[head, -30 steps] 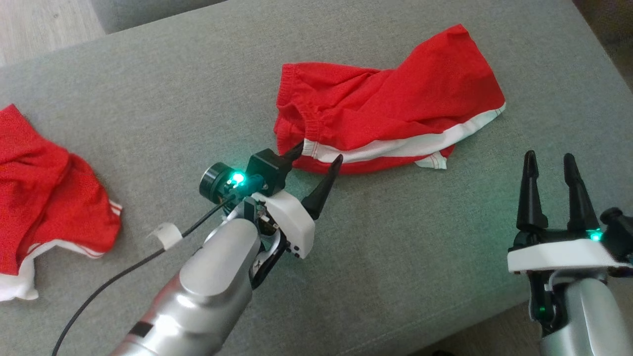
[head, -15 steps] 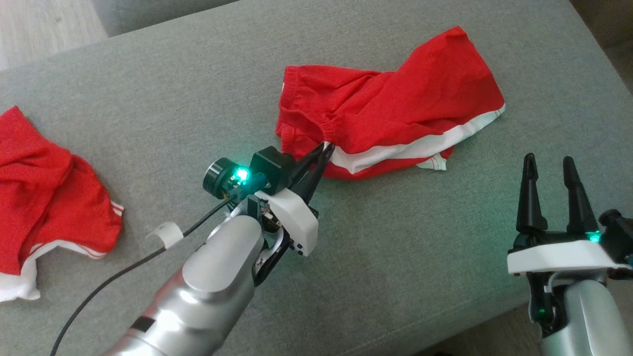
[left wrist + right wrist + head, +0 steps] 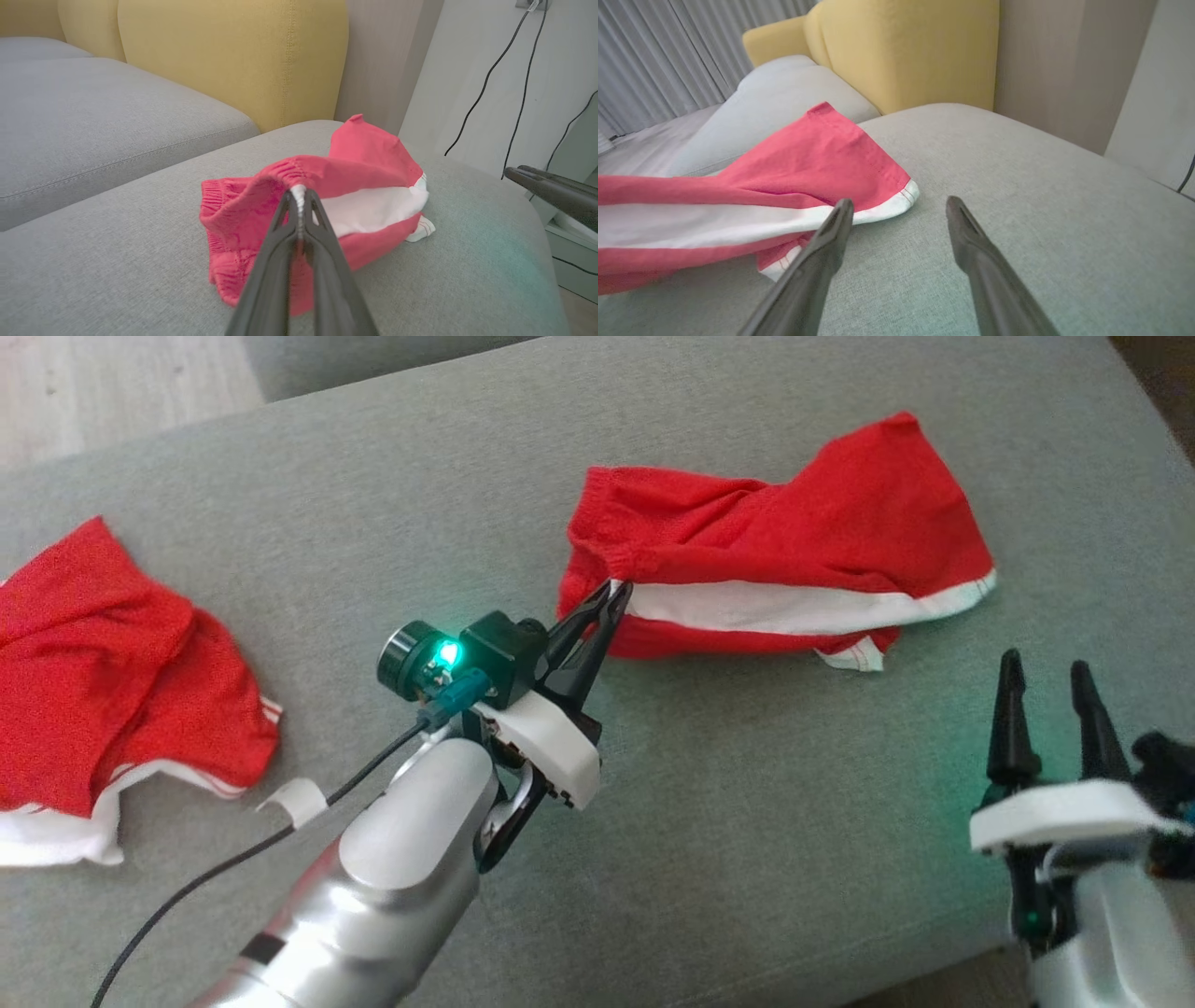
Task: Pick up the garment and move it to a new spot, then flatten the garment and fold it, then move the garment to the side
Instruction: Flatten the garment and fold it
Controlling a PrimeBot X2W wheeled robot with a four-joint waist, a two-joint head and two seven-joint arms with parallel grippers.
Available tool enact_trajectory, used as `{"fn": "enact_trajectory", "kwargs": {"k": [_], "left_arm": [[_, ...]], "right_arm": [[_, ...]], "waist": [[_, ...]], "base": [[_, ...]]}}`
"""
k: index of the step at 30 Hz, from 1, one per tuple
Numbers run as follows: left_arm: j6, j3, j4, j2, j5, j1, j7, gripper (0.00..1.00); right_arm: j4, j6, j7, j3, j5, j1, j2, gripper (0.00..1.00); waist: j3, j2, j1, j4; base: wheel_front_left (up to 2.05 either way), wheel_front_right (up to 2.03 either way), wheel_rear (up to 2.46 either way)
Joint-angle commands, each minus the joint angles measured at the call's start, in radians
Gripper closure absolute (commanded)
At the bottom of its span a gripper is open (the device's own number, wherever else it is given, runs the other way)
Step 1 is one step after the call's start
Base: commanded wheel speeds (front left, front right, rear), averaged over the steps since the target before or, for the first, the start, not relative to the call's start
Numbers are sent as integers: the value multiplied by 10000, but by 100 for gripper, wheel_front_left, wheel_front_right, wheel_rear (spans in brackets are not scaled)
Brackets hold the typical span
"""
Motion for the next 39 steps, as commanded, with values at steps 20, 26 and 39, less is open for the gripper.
{"fn": "enact_trajectory", "kwargs": {"k": [20, 26, 39], "left_arm": [[307, -146, -1331, 335, 141, -104, -5, 100], [312, -208, -1462, 385, 132, -136, 43, 100], [366, -329, -1579, 519, 35, -60, 146, 100]], "right_arm": [[4676, -7, 587, -2163, -1829, -3809, -70, 0], [5470, -7, 273, -2580, -2374, -4247, -70, 0], [6584, -7, -237, -3346, -3572, -4816, -70, 100]], "waist": [[587, 0, 0, 818], [681, 0, 0, 880], [634, 0, 0, 868]], "base": [[0, 0, 0], [0, 0, 0], [0, 0, 0]]}}
